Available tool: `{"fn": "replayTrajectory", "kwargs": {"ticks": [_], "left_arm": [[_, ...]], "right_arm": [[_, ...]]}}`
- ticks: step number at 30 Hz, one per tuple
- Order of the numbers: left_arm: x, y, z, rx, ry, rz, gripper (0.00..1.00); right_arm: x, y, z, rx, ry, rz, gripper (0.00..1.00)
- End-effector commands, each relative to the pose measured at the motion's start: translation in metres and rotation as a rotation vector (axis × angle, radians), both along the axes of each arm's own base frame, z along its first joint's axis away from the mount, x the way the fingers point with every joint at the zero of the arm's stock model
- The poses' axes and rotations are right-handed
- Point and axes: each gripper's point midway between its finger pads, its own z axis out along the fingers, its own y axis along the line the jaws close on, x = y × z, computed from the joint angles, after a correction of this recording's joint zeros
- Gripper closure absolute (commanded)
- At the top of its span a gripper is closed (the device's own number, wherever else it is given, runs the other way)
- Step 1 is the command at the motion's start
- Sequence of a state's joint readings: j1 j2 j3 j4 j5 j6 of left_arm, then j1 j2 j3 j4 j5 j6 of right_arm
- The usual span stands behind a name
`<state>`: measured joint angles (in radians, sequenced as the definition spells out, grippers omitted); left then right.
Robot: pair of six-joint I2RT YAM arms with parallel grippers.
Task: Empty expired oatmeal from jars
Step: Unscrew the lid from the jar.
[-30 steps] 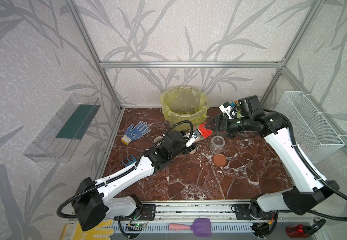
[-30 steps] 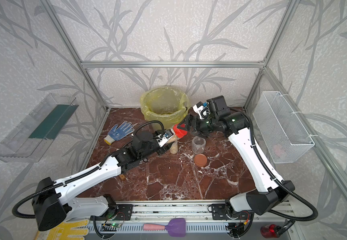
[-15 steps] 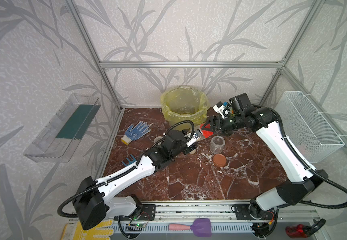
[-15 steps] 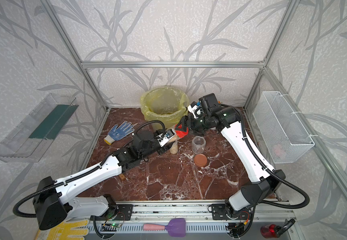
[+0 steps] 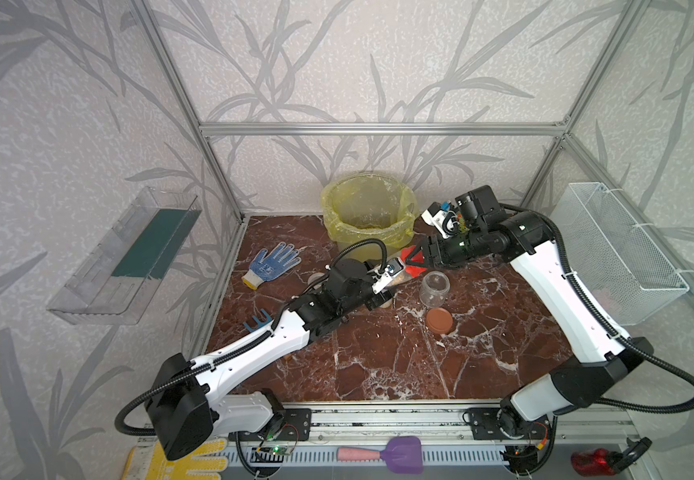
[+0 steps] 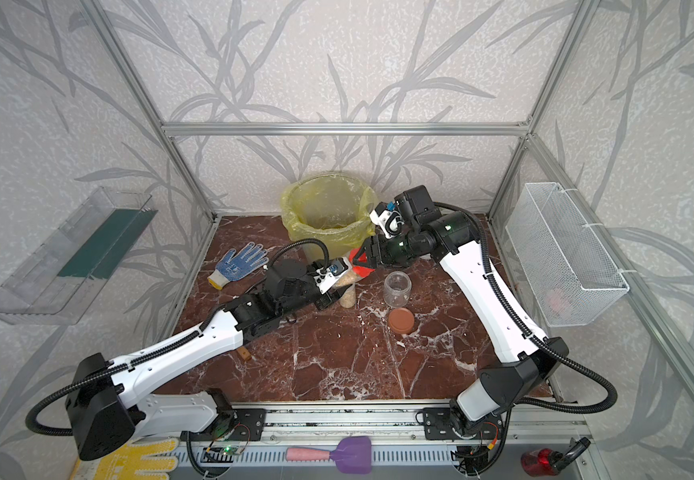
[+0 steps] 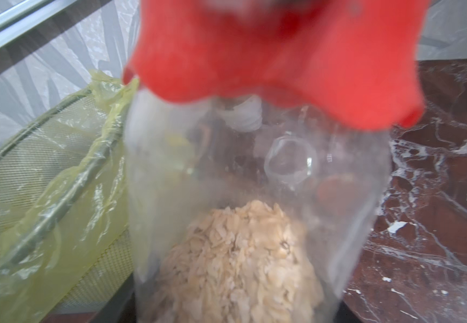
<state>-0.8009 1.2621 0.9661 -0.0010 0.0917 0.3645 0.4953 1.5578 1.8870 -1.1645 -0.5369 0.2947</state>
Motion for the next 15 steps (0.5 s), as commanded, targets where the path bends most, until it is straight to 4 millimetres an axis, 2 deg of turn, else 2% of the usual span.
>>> {"fn": "replayTrajectory", "kwargs": {"ticks": [1,4,9,15], "left_arm": [[-0.042,-0.04,0.029,-0.159,0.083,-0.278,1.0],[-0.055,-0.053,0.027,-0.192,0.151,-0.371,1.0],[-0.054,-0.058,0.019,-0.172,0.181,-0.39,1.0],[-0.056,-0.055,0.022,-0.175,0.183,-0.388,1.0]], "right_arm": [[-0.037,0.035,0.043,0.102,-0.238,0.359,0.73],[-0.055,0.04,0.054,0.134,-0.366,0.526,0.73],[-0.07,0.039,0.054,0.132,-0.531,0.719,0.75],[-0.059,0.035,0.034,0.014,-0.651,0.849,0.76]]}}
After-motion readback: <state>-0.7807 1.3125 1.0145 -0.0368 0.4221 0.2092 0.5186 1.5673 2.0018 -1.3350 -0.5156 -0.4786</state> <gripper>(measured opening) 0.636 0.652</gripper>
